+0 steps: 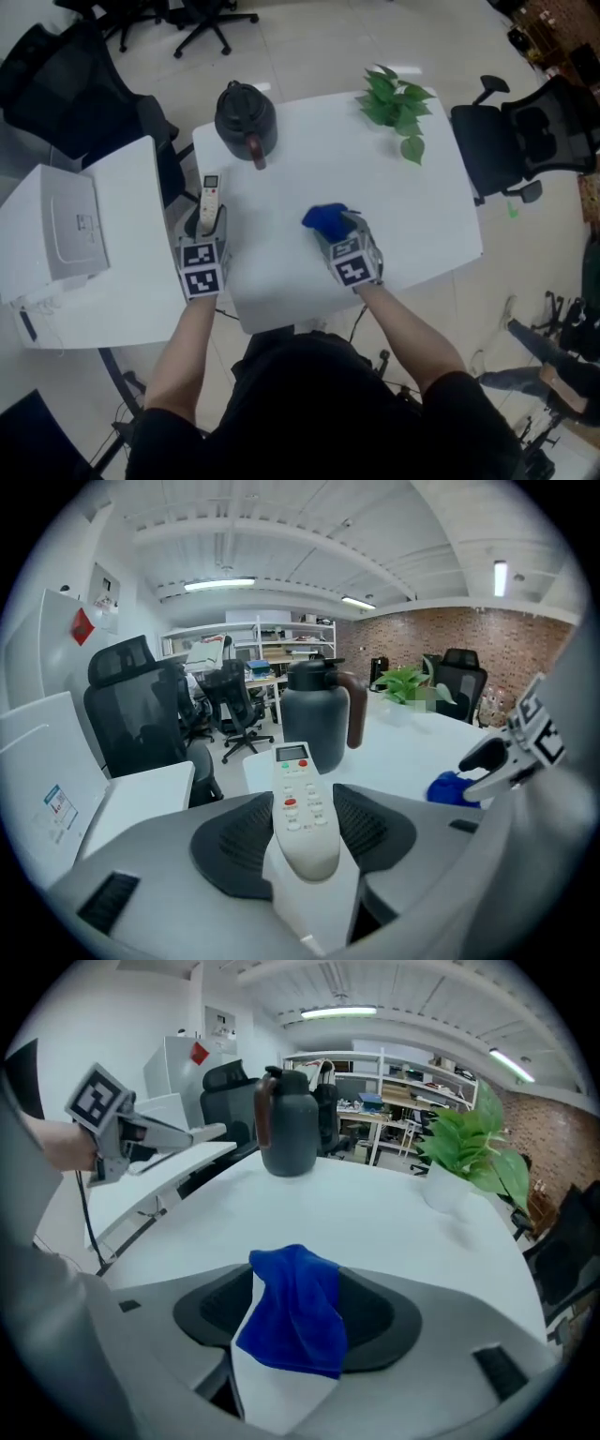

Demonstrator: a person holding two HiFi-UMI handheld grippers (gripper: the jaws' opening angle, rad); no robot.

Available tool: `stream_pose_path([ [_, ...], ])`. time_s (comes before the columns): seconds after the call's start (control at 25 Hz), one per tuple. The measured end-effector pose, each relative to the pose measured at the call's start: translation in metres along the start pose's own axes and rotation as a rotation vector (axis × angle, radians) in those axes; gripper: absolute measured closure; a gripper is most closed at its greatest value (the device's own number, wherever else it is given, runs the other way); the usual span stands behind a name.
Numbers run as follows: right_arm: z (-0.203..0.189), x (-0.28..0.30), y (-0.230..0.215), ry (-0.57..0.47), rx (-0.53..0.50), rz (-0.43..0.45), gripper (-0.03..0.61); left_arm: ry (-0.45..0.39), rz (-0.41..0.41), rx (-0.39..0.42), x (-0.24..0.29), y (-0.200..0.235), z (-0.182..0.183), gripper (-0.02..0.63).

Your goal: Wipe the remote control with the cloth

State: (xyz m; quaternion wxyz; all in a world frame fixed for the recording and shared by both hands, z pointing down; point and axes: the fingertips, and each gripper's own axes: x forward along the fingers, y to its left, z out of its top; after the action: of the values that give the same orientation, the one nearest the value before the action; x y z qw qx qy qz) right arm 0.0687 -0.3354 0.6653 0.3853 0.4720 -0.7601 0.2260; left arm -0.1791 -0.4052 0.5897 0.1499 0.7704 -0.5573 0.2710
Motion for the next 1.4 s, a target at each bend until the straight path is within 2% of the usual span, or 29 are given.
stream_pose_path([
  [0.12, -0.013, 0.017, 0.003, 0.070, -0.047, 0.018, 0.284, -0.019, -0.030, 0.038, -0.027, -0.025, 0.001, 0.408],
  [0.2, -0.013, 0.021, -0.001, 0.084, -0.073, -0.002, 0.285, -0.033, -0.040, 0.068, -0.043, -0.038, 0.002, 0.408],
  [0.24, -0.010, 0.020, -0.005, 0.079, -0.086, -0.023, 0.298, -0.039, -0.043, 0.079, -0.051, -0.044, 0.002, 0.408],
  [0.28, -0.008, 0.017, -0.008, 0.070, -0.095, -0.041, 0.374, -0.044, -0.046, 0.088, -0.058, -0.050, 0.002, 0.408],
  [0.32, -0.007, 0.015, -0.010, 0.060, -0.098, -0.051, 0.416, -0.050, -0.049, 0.095, -0.065, -0.056, 0.002, 0.408],
  [0.4, -0.009, 0.009, -0.010, 0.041, -0.091, -0.054, 0.451, -0.065, -0.051, 0.113, -0.079, -0.068, 0.002, 0.408],
  [0.56, -0.014, -0.016, -0.002, -0.027, -0.082, -0.031, 0.462, -0.097, -0.043, 0.155, -0.106, -0.090, 0.002, 0.408],
  [0.76, -0.007, -0.085, 0.012, -0.175, -0.086, -0.002, 0.465, -0.143, -0.036, 0.207, -0.143, -0.126, 0.002, 0.408],
  [1.08, 0.003, -0.225, 0.066, -0.428, -0.150, 0.125, 0.465, -0.199, -0.031, 0.317, -0.211, -0.197, -0.012, 0.408],
  [1.28, 0.002, -0.288, 0.115, -0.519, -0.231, 0.255, 0.465, -0.195, -0.029, 0.409, -0.245, -0.226, -0.027, 0.408],
  [1.4, 0.000, -0.313, 0.149, -0.535, -0.307, 0.338, 0.465, -0.199, -0.033, 0.449, -0.259, -0.234, -0.031, 0.408],
])
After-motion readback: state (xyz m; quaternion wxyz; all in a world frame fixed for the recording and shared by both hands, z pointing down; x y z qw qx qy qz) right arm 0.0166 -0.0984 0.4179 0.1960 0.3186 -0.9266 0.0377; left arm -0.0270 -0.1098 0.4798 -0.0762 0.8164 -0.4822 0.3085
